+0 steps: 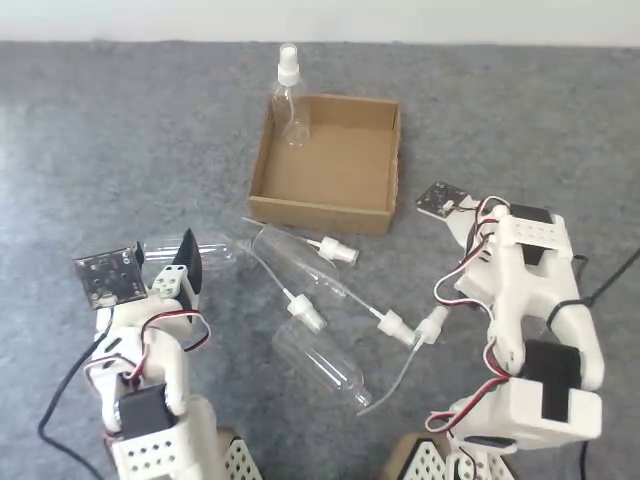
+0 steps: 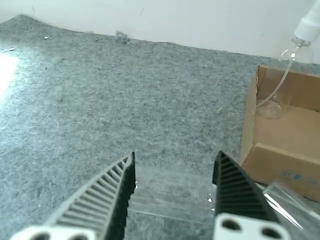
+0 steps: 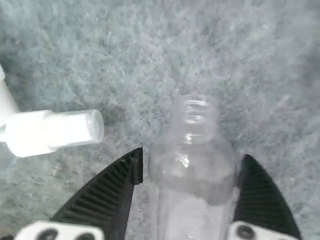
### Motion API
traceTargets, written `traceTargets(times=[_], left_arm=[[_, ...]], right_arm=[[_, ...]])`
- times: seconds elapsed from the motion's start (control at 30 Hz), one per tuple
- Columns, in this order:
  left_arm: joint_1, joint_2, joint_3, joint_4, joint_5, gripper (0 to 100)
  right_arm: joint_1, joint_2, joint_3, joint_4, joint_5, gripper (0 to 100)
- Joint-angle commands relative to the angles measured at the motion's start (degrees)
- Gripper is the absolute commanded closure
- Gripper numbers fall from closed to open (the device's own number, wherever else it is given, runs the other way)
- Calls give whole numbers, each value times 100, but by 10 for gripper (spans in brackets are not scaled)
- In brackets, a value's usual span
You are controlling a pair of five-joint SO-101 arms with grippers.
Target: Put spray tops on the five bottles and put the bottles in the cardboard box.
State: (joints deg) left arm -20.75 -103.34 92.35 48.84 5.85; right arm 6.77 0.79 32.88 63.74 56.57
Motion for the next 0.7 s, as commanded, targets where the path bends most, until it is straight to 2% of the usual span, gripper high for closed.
traceTargets(times=[0.0, 0.17, 0.4, 0.57, 0.67], left_arm=[[-26, -88, -48, -167, -44, 758], [-26, -88, -48, -167, -44, 758], [-26, -88, -48, -167, -44, 758], [-26, -88, -48, -167, -44, 758], [-26, -88, -48, -167, -44, 758]], right_arm=[[-31, -40, -88, -163, 70, 844], [-66, -251, -70, -127, 35, 901], [-171, -963, -70, 549, 26, 908], [-629, -1578, -62, 1420, -35, 907], [-971, -1947, -62, 1719, -422, 907]])
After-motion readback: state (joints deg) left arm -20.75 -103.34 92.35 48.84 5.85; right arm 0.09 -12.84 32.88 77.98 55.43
